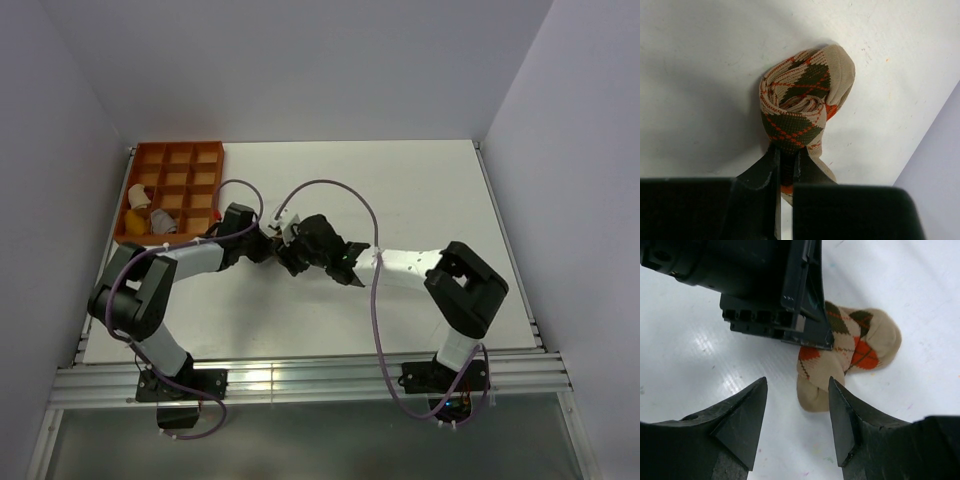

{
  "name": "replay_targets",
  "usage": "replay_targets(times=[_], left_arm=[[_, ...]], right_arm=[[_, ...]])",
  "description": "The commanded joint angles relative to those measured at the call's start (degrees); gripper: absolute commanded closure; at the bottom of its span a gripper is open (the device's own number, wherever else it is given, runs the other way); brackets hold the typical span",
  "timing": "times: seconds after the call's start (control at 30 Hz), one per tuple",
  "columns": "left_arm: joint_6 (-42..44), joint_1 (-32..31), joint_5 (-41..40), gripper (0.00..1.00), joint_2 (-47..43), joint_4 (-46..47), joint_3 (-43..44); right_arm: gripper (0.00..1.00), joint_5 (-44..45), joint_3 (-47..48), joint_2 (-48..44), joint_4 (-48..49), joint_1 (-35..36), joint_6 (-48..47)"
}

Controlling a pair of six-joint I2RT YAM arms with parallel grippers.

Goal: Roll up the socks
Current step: Roll the sock at the center of the board.

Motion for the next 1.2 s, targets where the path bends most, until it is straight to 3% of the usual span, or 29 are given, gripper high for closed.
replay_targets(times=[0.0,0.23,0.67,0.87,0.93,1.17], left_arm=[[3.4,0.1,-0.4,1.0,3.3,-7.4,0.4],[4.5,0.2,0.6,1.0,3.8,-8.0,1.4],[5.6,0.4,2.2,1.0,3.8,-8.4,1.8],[6.1,0.6,2.3,1.0,4.3,-9.2,2.1],[6.3,0.6,2.5,1.0,4.8,-9.2,2.5],[6.7,0.6,2.3,1.0,4.1,-10.0,2.9]], right_arm=[[0.4,8.8,-0.3,1.4,6.0,2.7,-5.1],[0.38,15.3,1.3,6.3,7.3,6.4,-10.6],[0.38,26.2,0.5,12.2,13.2,6.7,-13.8],[0.38,24.0,-3.9,4.4,16.9,7.2,-13.8],[0.33,23.3,-4.9,1.9,17.8,7.2,-14.4],[0.31,22.3,-4.1,4.1,16.9,7.3,-15.2]])
